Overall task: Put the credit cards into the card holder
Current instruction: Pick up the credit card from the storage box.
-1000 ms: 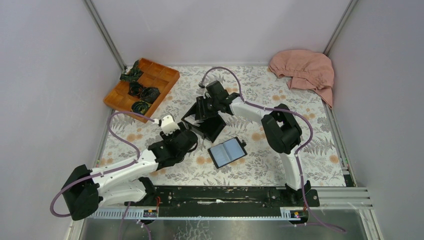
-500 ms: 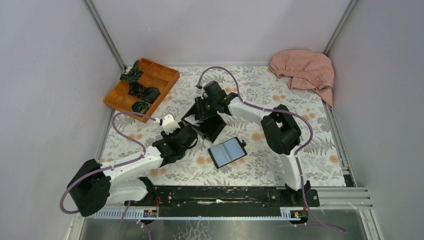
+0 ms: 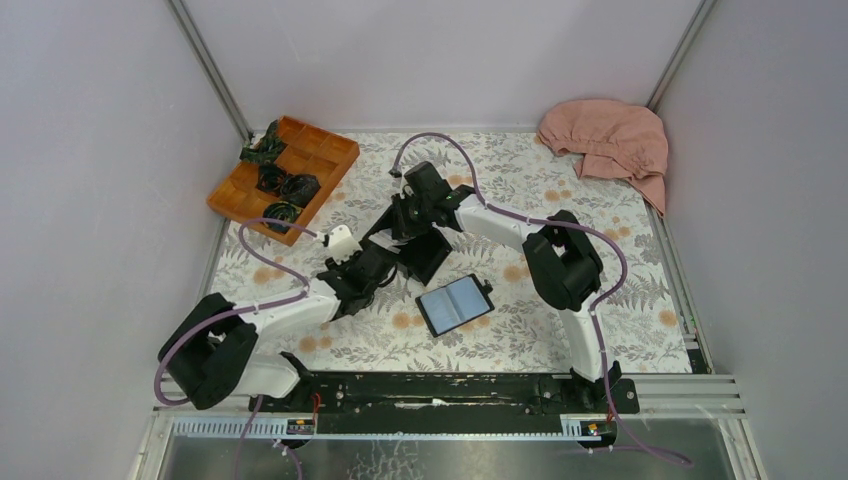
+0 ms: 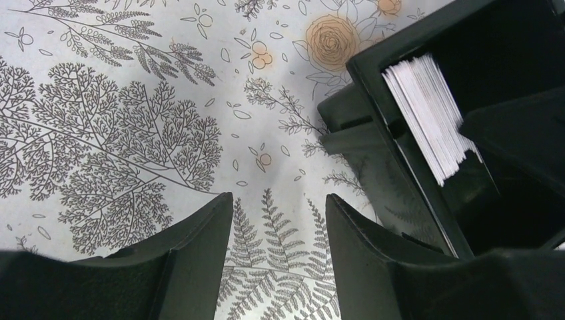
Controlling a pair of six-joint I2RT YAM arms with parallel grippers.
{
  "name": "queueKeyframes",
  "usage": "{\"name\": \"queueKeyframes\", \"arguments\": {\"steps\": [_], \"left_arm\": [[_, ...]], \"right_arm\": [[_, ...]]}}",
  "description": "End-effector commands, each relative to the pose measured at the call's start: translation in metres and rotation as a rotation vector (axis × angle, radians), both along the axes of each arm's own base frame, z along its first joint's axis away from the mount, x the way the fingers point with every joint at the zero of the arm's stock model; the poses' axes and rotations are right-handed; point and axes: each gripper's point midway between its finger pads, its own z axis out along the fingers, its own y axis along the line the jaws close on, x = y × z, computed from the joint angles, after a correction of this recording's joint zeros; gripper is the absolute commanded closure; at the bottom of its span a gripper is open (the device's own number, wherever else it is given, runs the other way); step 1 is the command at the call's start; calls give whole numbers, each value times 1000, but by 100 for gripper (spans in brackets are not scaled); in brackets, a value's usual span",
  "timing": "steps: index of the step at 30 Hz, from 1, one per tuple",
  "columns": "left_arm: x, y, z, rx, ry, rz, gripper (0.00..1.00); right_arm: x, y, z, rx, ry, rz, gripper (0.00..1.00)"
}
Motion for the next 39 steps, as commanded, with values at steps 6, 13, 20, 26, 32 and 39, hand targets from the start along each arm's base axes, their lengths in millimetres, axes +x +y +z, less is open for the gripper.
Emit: {"name": "queueKeyframes", "arguments": {"steps": [6, 13, 20, 26, 32, 39], "left_arm": [[39, -6, 11, -43, -43, 14, 39], [56, -4, 13, -21, -40, 18, 39], [68, -1, 11, -11, -32, 17, 39], [78, 0, 14, -6, -34, 13, 39], [84, 0, 15, -16, -38, 8, 39], [89, 0, 14, -20, -34, 2, 39]], "right_arm": [[-6, -11, 16, -7, -2, -14, 85], [0, -15, 16, -25, -16, -29, 90], [6, -20, 19, -44, -50, -54, 69], [13, -23, 16, -79, -69, -70, 49], [22, -14, 9, -74, -60, -68, 45], [23, -9, 0, 31, 48, -92, 46]]}}
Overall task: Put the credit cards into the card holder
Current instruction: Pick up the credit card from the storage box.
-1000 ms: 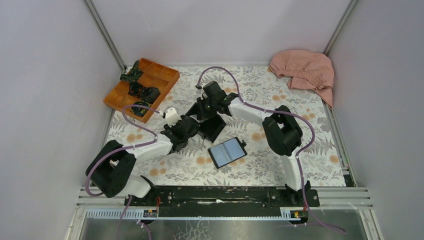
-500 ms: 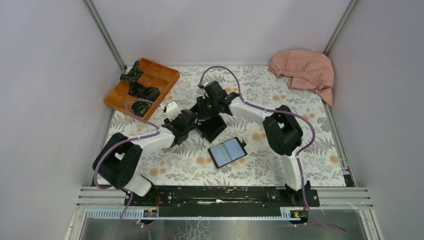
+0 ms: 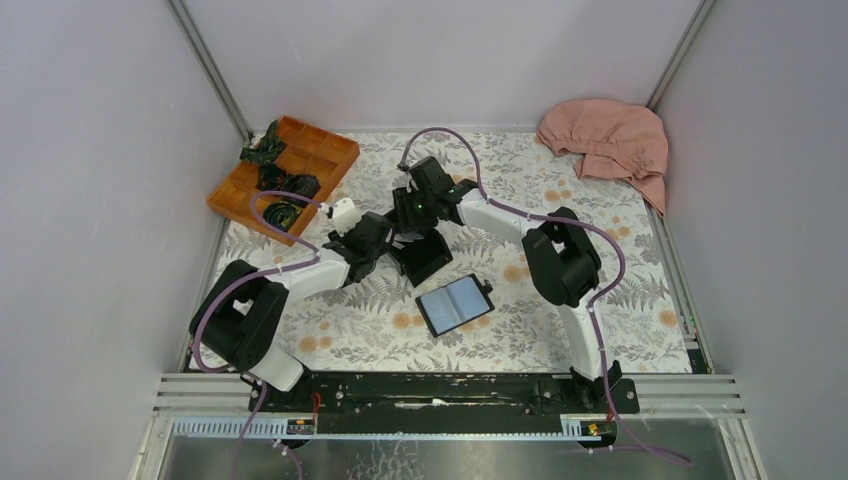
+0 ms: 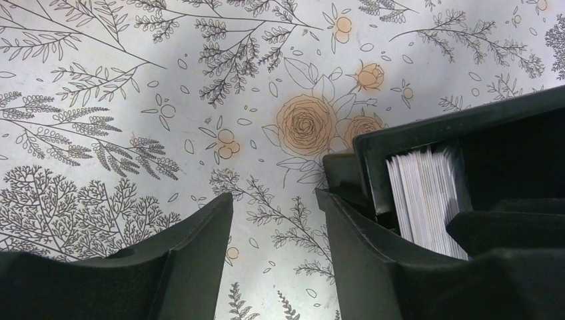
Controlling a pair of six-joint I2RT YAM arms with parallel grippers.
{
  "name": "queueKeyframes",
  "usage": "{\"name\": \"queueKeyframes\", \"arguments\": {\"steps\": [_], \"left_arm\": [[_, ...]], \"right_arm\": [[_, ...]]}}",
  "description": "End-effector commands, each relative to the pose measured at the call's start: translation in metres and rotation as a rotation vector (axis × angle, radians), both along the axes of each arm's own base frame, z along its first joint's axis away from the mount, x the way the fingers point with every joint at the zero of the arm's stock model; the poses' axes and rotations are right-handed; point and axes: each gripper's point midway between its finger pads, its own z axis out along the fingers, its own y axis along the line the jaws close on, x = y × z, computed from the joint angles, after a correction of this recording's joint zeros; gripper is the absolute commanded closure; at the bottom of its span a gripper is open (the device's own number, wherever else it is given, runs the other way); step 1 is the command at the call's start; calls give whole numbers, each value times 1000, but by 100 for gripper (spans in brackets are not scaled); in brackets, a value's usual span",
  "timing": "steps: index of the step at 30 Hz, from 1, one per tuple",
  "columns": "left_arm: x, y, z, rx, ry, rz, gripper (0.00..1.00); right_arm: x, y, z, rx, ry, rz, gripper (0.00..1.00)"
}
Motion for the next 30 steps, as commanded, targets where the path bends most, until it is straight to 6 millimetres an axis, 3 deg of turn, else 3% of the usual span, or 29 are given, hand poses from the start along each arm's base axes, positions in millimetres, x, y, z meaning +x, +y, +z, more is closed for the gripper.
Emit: {"name": "queueKeyframes", "arguments": {"steps": [1, 7, 14, 30], "left_arm": [[23, -10, 18, -44, -77, -12, 39], [24, -11, 16, -47, -75, -13, 39], [26, -10, 19, -35, -79, -12, 39], [29, -10, 19, -33, -79, -13, 39]], "right_arm": [[1, 6, 1, 110, 82, -24, 47], [-8, 7, -4, 224, 181, -36, 49], [-19, 17, 14, 357, 254, -18, 51], [-26, 21, 41, 423, 255, 6, 56]]}}
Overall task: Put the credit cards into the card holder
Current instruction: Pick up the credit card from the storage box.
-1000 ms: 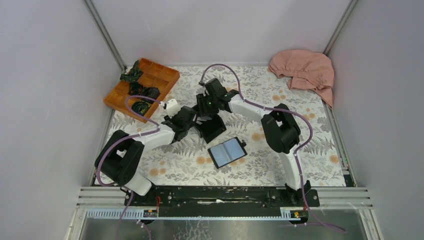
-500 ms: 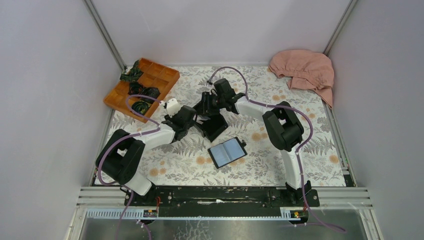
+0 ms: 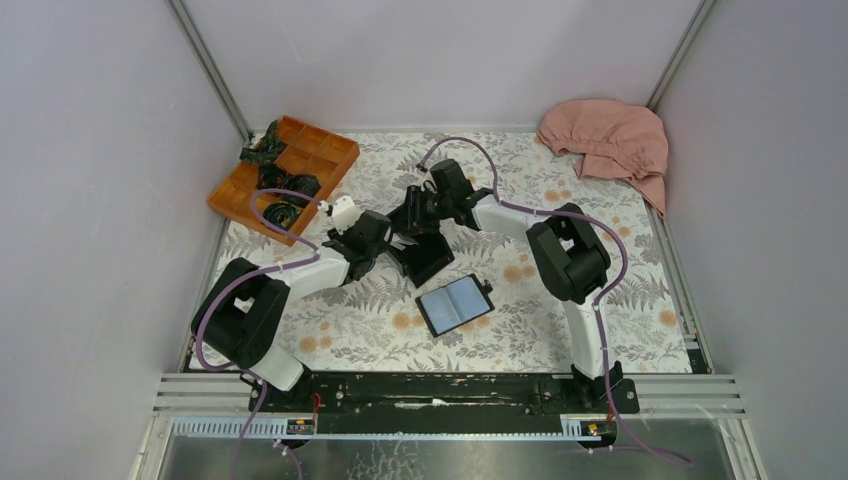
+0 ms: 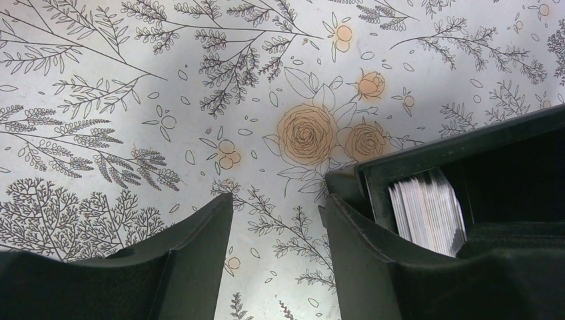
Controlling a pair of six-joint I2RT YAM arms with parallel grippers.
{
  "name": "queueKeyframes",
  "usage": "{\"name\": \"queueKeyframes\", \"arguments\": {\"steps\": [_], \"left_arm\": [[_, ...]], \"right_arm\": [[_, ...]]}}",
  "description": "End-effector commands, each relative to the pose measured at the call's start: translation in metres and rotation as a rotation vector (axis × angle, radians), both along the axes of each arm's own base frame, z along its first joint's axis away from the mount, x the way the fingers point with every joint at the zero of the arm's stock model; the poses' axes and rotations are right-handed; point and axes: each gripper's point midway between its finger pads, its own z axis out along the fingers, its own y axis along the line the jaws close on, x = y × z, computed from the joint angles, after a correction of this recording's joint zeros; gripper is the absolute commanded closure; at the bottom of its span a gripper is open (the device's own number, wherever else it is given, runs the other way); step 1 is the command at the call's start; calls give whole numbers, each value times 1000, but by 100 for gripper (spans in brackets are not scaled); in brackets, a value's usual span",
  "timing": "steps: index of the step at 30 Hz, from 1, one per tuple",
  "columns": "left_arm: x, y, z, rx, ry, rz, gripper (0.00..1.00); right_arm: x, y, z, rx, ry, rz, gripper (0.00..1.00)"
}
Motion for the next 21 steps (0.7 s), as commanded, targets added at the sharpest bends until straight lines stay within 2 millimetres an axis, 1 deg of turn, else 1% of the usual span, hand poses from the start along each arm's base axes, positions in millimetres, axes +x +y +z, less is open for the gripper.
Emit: {"name": "queueKeyframes", "arguments": {"steps": [1, 8, 11, 14, 21], "left_arm": [[24, -11, 20, -38, -80, -3, 39], [24, -12, 20, -41, -82, -5, 39], [24, -12, 19, -41, -79, -5, 39], [24, -12, 20, -43, -81, -5, 39], [23, -12, 18, -41, -76, -5, 39]], "right_arm": [[-15, 9, 39, 77, -7, 52, 57], [-14, 9, 50, 83, -30, 51, 60], [-13, 7, 49, 69, -36, 44, 63], [-12, 6, 47, 60, -40, 38, 64], [-12, 3, 51, 52, -54, 29, 69]]}}
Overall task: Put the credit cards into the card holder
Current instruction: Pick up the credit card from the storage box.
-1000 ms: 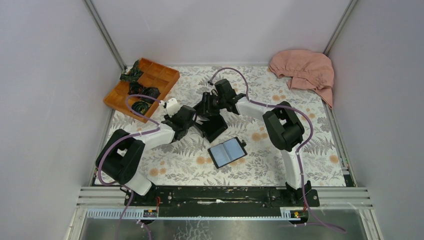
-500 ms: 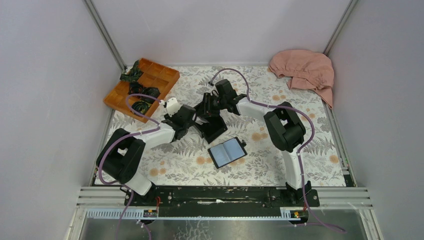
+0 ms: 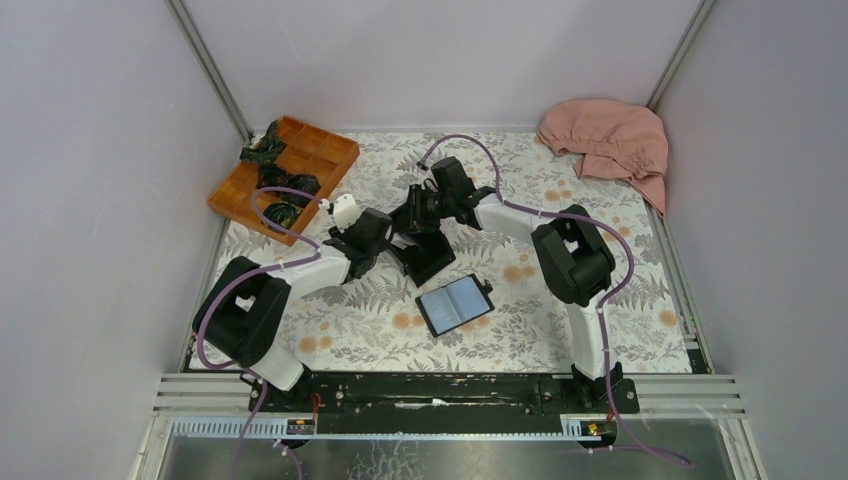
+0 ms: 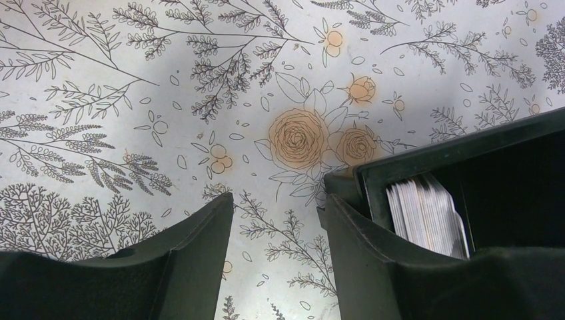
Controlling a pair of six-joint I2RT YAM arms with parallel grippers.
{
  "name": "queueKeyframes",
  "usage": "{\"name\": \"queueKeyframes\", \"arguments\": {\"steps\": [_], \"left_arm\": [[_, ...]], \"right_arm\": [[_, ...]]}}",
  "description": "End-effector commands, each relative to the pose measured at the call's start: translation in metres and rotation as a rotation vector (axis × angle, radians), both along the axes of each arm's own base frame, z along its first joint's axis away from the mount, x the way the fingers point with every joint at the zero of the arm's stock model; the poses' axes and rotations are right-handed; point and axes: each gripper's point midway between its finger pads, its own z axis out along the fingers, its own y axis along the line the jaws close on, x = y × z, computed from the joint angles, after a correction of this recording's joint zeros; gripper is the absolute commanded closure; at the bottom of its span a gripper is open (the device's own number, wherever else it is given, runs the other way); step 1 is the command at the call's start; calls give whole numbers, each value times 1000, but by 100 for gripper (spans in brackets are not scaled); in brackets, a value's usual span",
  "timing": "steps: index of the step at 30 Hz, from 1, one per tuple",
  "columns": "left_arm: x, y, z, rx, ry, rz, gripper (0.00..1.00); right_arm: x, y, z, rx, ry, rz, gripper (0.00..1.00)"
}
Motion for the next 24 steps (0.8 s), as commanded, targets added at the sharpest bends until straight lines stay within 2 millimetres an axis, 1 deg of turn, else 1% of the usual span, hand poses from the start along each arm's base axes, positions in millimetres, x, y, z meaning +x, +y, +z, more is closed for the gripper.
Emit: {"name": "queueKeyframes", "arguments": {"steps": [1, 3, 12, 15, 16, 17, 19, 21, 24], "left_arm": [[20, -10, 16, -40, -72, -3, 39], [20, -10, 16, -42, -73, -4, 39], [21, -12, 16, -46, -73, -7, 39], [22, -12, 16, -47, -74, -7, 39], [22, -12, 15, -47, -73, -7, 39], [22, -12, 15, -47, -73, -8, 39], [22, -12, 15, -47, -73, -8, 39], [22, -12, 15, -47, -72, -8, 39], [22, -13, 15, -49, -73, -10, 39]], "right_arm": [[-7, 4, 37, 40, -58, 27, 70], [-5, 3, 36, 26, -64, 24, 70], [0, -5, 17, -55, -74, 8, 76], [1, -7, 17, -67, -83, 6, 78], [1, -8, 18, -73, -92, 3, 77], [1, -9, 17, -89, -100, 0, 72], [3, -12, 19, -109, -119, -13, 57], [3, -13, 20, -114, -124, -14, 53], [4, -13, 18, -119, -119, -9, 51]]}}
